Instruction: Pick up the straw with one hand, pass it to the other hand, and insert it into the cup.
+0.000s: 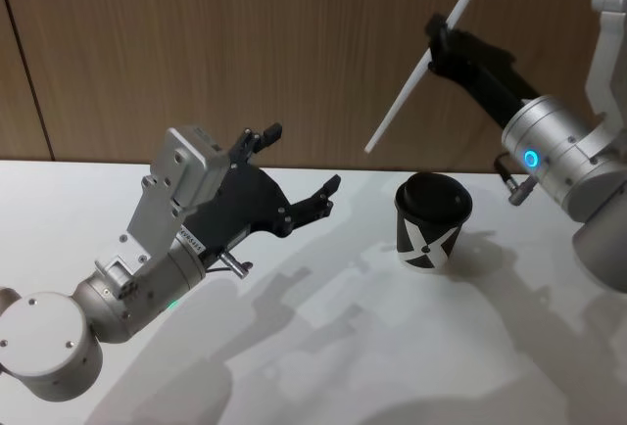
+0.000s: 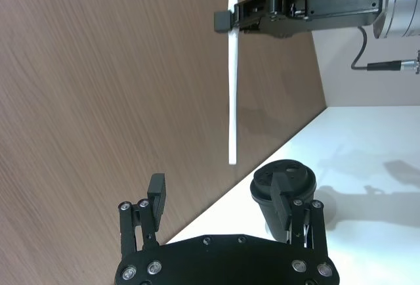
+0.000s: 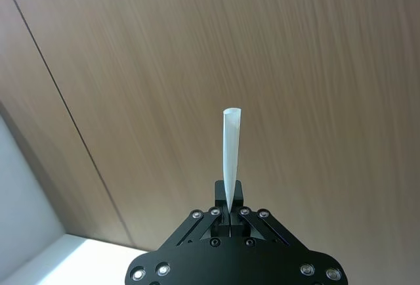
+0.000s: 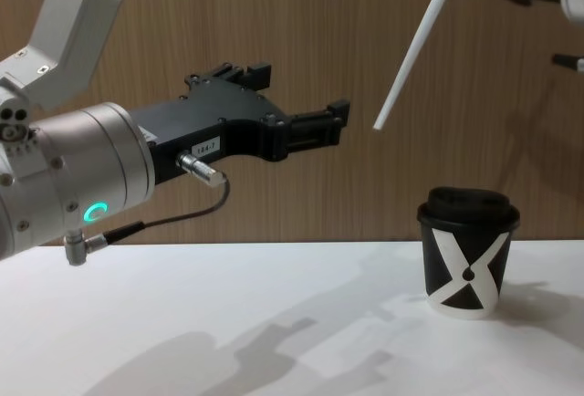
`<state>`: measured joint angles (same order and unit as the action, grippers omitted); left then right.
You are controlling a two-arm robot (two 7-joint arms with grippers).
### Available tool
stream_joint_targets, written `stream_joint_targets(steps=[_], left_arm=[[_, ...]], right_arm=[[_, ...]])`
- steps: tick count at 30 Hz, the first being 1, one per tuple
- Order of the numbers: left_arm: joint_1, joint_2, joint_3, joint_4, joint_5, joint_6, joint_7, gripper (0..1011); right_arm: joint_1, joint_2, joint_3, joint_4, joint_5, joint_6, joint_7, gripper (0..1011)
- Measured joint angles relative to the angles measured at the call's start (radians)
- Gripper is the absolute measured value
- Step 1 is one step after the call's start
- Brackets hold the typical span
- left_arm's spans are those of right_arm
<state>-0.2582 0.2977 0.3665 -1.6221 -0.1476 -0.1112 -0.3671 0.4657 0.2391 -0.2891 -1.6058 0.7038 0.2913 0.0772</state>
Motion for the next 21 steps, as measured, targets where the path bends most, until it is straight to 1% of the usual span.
stream_joint_targets(steps=[1, 3, 4, 6, 7, 10, 12, 14, 15, 21], left_arm=[[0.000, 0.000, 0.000, 0.000, 0.000, 0.000, 0.000, 1001], [0.000, 0.000, 0.000, 0.000, 0.000, 0.000, 0.000, 1002], [0.000, 0.000, 0.000, 0.000, 0.000, 0.000, 0.000, 1001], [0.000, 0.000, 0.000, 0.000, 0.000, 0.000, 0.000, 1002], [0.000, 0.000, 0.000, 0.000, 0.000, 0.000, 0.000, 1001], [0.000, 0.000, 0.000, 0.000, 0.000, 0.000, 0.000, 1001], [0.000, 0.000, 0.000, 0.000, 0.000, 0.000, 0.000, 1001], [0.000, 0.000, 0.000, 0.000, 0.000, 0.000, 0.000, 1000], [0.000, 0.000, 0.000, 0.000, 0.000, 0.000, 0.000, 1001], [0.000, 0.000, 0.000, 0.000, 0.000, 0.000, 0.000, 1001]], right_arm=[[0.002, 0.014, -0.005, 0.002, -0.020, -0.022, 0.012, 5], [0.004, 0.025, -0.010, 0.003, -0.038, -0.039, 0.022, 5], [0.006, 0.039, -0.014, 0.005, -0.057, -0.057, 0.031, 5], [0.008, 0.051, -0.018, 0.006, -0.076, -0.077, 0.042, 5], [0.010, 0.062, -0.022, 0.008, -0.093, -0.095, 0.052, 5], [0.012, 0.082, -0.026, 0.010, -0.120, -0.121, 0.067, 5], [0.013, 0.107, -0.030, 0.011, -0.153, -0.154, 0.088, 5], [0.013, 0.120, -0.031, 0.011, -0.166, -0.168, 0.099, 6], [0.013, 0.134, -0.031, 0.011, -0.178, -0.182, 0.110, 5], [0.009, 0.174, -0.030, 0.007, -0.208, -0.212, 0.145, 6]])
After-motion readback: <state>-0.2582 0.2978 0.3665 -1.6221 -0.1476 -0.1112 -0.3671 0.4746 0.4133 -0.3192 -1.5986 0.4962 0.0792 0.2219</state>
